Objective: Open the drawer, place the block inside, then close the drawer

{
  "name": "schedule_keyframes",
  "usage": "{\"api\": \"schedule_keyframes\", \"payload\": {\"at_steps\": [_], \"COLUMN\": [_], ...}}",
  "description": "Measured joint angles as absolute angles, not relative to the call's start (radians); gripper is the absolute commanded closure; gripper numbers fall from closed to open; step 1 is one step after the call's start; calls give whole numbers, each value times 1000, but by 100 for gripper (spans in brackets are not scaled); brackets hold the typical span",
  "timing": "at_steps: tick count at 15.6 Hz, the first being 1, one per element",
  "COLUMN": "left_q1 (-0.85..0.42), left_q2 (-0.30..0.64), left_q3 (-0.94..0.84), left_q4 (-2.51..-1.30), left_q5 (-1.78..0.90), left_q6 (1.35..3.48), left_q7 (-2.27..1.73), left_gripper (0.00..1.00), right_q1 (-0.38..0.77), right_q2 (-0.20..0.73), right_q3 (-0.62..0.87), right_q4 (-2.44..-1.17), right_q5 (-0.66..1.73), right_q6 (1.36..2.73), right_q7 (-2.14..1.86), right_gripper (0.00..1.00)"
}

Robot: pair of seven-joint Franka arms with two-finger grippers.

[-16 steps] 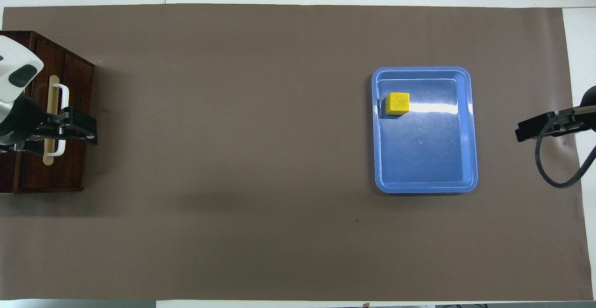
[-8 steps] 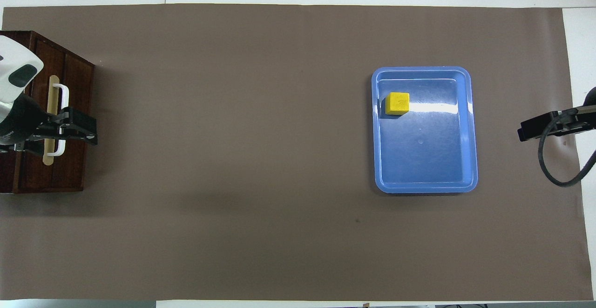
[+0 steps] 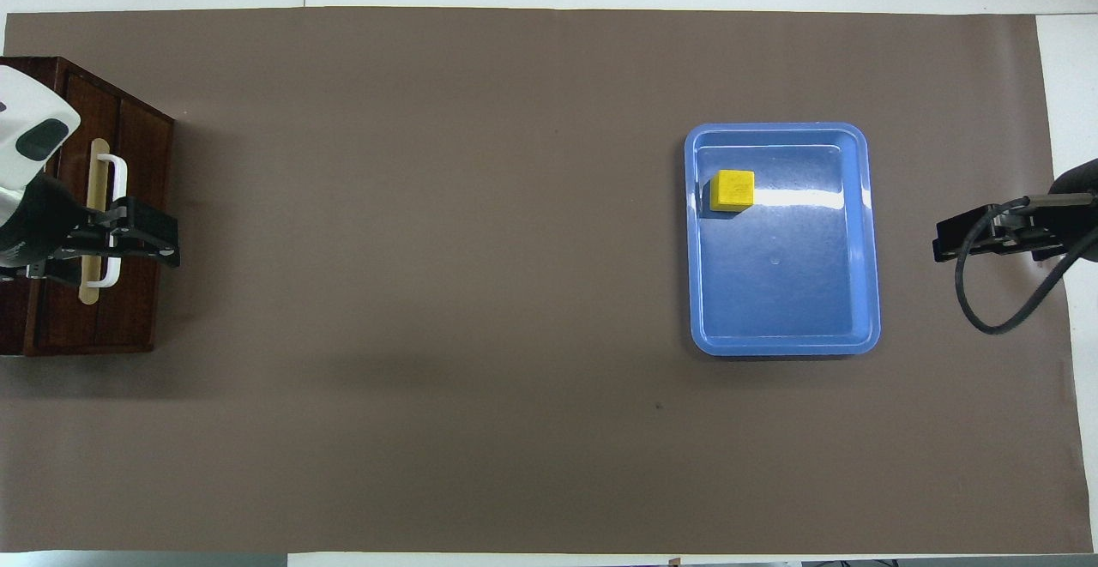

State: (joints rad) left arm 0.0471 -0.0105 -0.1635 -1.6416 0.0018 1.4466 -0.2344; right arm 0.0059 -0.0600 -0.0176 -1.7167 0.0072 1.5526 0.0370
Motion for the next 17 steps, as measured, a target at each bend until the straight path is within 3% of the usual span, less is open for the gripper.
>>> {"api": "schedule_keyframes", "payload": {"at_steps": [4,10,17], "left_q1": [47,47,46], "left_q2": [-10,-13,-12], "left_q3": [-163,-165,-167], "left_q4": [-1642,-1641,-1750], "left_q5": [2,2,98], "left_q6": [1447,1455,1746], "left_q7": [-234,-234,-216], "left_gripper": [0,0,0], "right_q1": [-5,-8,-24], "right_q2": [-50,92,186], "right_q3": [-20,-21,-23], "right_q4": [-1819,-1854,-1880], "right_q5": [124,318,527], "right_q6": [1630,1782,1904], "right_q7": [280,671,863], "right_gripper": [0,0,0]}}
